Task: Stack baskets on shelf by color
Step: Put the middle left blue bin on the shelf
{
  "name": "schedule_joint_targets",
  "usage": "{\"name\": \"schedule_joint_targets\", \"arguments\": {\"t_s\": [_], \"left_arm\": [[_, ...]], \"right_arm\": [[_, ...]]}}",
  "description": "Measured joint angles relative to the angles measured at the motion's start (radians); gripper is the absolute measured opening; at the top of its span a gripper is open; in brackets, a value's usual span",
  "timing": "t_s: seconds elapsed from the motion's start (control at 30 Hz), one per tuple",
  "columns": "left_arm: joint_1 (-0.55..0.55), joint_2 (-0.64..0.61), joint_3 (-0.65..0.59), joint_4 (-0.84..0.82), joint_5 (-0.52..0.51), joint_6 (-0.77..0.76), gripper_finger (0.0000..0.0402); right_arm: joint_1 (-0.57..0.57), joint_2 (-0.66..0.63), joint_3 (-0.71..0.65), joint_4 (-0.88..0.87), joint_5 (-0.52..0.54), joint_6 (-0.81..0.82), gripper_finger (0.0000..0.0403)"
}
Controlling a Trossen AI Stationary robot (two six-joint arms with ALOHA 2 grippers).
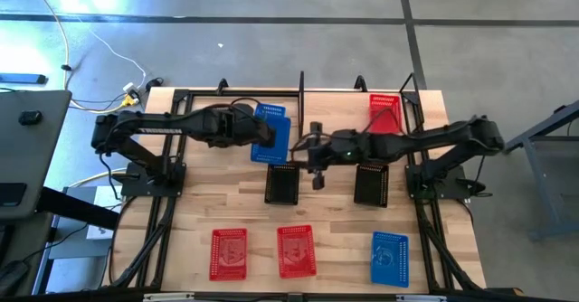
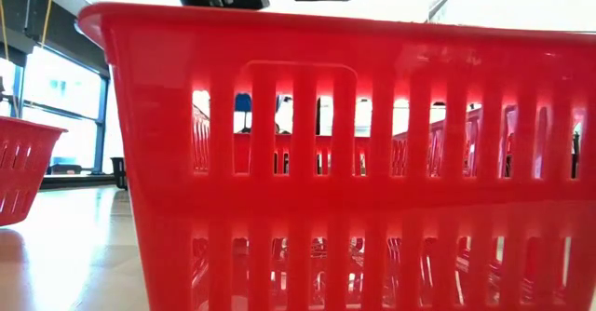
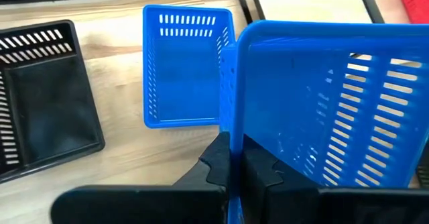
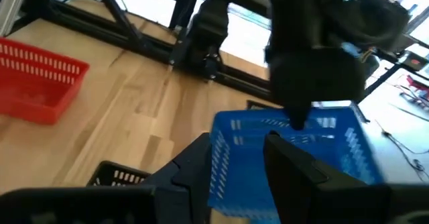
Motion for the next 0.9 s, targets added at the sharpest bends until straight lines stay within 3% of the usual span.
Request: {"name": "schedule_joint_targets", "arguments": {"t_s": [0.27, 0.6, 0.9], "left_arm": [[0.019, 0.013, 0.0, 0.002, 0.023, -0.001, 0.0], [0.025, 0.013, 0.0, 0.002, 0.036, 0.006, 0.0], [0.024, 0.013, 0.0, 0.011, 0.078, 0.008, 0.0]], "right_arm": [[0.03, 0.108, 0.01, 0.125, -0.003, 0.038, 0.0122], [0.041, 0.251, 0.265, -0.195, 0.011, 0.011, 0.0122], [0.037, 0.342, 0.314, -0.24, 0.07, 0.011, 0.0122]]}}
